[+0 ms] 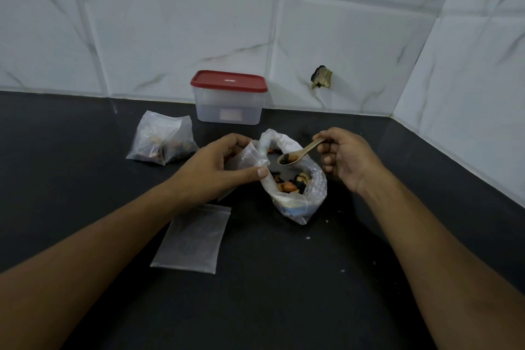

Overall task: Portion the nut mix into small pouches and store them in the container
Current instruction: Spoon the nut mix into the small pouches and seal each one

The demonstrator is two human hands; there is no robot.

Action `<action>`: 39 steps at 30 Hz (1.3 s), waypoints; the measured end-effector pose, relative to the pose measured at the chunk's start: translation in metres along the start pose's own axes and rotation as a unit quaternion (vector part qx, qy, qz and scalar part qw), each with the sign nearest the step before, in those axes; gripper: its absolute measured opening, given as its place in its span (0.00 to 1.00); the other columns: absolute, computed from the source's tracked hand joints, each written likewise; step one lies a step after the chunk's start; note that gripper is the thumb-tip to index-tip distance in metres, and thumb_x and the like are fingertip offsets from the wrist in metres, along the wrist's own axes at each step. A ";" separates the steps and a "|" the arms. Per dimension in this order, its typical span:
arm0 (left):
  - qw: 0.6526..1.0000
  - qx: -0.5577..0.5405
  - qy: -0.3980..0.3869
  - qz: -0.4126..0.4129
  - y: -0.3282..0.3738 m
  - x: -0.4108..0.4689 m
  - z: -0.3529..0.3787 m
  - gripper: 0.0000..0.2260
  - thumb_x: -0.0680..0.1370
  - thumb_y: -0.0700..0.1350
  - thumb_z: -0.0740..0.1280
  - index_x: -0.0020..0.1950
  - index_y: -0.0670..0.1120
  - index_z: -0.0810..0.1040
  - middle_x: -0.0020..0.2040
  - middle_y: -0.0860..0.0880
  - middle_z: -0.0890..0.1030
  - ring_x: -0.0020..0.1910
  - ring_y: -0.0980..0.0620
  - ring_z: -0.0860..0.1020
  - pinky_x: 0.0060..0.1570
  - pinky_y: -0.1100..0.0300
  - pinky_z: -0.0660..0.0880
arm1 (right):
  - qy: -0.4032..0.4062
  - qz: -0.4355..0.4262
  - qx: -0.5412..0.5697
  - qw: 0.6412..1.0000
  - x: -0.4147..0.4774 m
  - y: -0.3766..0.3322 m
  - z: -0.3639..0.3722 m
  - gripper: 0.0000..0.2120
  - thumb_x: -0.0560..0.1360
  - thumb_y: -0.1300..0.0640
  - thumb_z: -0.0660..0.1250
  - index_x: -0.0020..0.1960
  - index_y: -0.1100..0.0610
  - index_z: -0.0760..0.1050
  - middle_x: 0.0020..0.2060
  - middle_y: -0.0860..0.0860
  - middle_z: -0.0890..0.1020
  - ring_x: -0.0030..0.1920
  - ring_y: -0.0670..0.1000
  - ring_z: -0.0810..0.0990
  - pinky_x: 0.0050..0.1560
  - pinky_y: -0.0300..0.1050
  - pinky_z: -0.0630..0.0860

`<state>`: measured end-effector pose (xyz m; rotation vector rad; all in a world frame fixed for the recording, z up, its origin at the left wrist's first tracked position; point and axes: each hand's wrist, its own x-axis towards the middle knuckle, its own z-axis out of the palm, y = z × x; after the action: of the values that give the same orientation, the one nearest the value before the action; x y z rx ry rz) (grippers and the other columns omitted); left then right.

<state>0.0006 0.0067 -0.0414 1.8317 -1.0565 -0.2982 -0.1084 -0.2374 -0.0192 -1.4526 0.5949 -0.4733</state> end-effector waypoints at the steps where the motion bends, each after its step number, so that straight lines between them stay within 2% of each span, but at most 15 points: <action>1: 1.000 -0.001 0.000 0.002 0.000 0.000 0.000 0.32 0.65 0.68 0.74 0.66 0.61 0.75 0.59 0.60 0.83 0.59 0.60 0.81 0.63 0.50 0.79 | -0.002 -0.005 0.013 1.000 0.000 -0.001 0.000 0.11 0.81 0.56 0.63 0.44 0.58 0.81 0.29 0.48 0.76 0.25 0.45 0.67 0.28 0.40 0.64; 6: 1.000 -0.008 0.007 0.012 -0.001 0.000 0.002 0.30 0.65 0.68 0.75 0.65 0.60 0.76 0.58 0.59 0.83 0.58 0.59 0.82 0.62 0.50 0.79 | -0.022 -0.029 0.062 0.997 -0.003 -0.006 0.002 0.11 0.82 0.56 0.63 0.45 0.57 0.80 0.30 0.49 0.77 0.25 0.45 0.67 0.29 0.40 0.63; 11: 1.000 -0.007 0.011 0.013 -0.002 0.000 0.001 0.30 0.65 0.68 0.75 0.65 0.61 0.75 0.59 0.58 0.82 0.59 0.58 0.81 0.63 0.49 0.79 | -0.061 -0.062 0.057 0.995 -0.011 -0.012 0.008 0.10 0.82 0.56 0.64 0.50 0.58 0.82 0.33 0.49 0.81 0.27 0.45 0.69 0.29 0.40 0.63; 16: 1.000 -0.021 0.008 0.020 0.001 0.000 0.002 0.28 0.67 0.66 0.74 0.64 0.60 0.76 0.59 0.57 0.83 0.58 0.57 0.82 0.62 0.48 0.79 | -0.116 -0.102 0.013 0.988 -0.023 -0.014 0.021 0.09 0.83 0.56 0.64 0.54 0.59 0.81 0.38 0.54 0.84 0.27 0.47 0.71 0.29 0.40 0.64; 20: 0.999 -0.028 0.010 0.016 0.001 0.001 0.001 0.27 0.68 0.64 0.75 0.64 0.60 0.76 0.60 0.56 0.83 0.58 0.55 0.82 0.61 0.46 0.79 | -0.177 -0.127 -0.053 0.974 -0.031 -0.014 0.027 0.08 0.83 0.56 0.66 0.56 0.56 0.82 0.43 0.57 0.86 0.29 0.47 0.74 0.28 0.39 0.68; 26: 0.999 -0.050 0.006 0.009 0.001 0.000 0.002 0.25 0.71 0.59 0.78 0.65 0.57 0.76 0.59 0.53 0.83 0.58 0.53 0.83 0.60 0.46 0.80 | -0.235 -0.132 -0.089 0.959 -0.033 -0.012 0.030 0.07 0.81 0.63 0.66 0.53 0.56 0.82 0.45 0.56 0.85 0.31 0.48 0.76 0.28 0.39 0.69; 31: 0.999 -0.054 0.007 0.005 0.002 -0.001 0.002 0.22 0.72 0.56 0.77 0.64 0.57 0.76 0.58 0.53 0.84 0.57 0.53 0.83 0.61 0.45 0.80 | -0.206 -0.135 -0.059 0.967 -0.032 -0.013 0.029 0.07 0.81 0.64 0.66 0.53 0.57 0.82 0.43 0.56 0.85 0.31 0.48 0.75 0.29 0.39 0.68; 39: 0.998 -0.052 0.014 -0.011 0.003 -0.001 0.003 0.23 0.71 0.57 0.76 0.65 0.57 0.76 0.59 0.55 0.84 0.58 0.55 0.83 0.62 0.47 0.79 | -0.124 -0.110 0.053 0.985 -0.021 -0.017 0.018 0.05 0.82 0.58 0.68 0.55 0.58 0.81 0.37 0.52 0.82 0.30 0.47 0.73 0.27 0.38 0.68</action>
<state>-0.0031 0.0047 -0.0405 1.7494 -0.9841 -0.3329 -0.1124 -0.2109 -0.0001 -1.4544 0.2094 -0.4792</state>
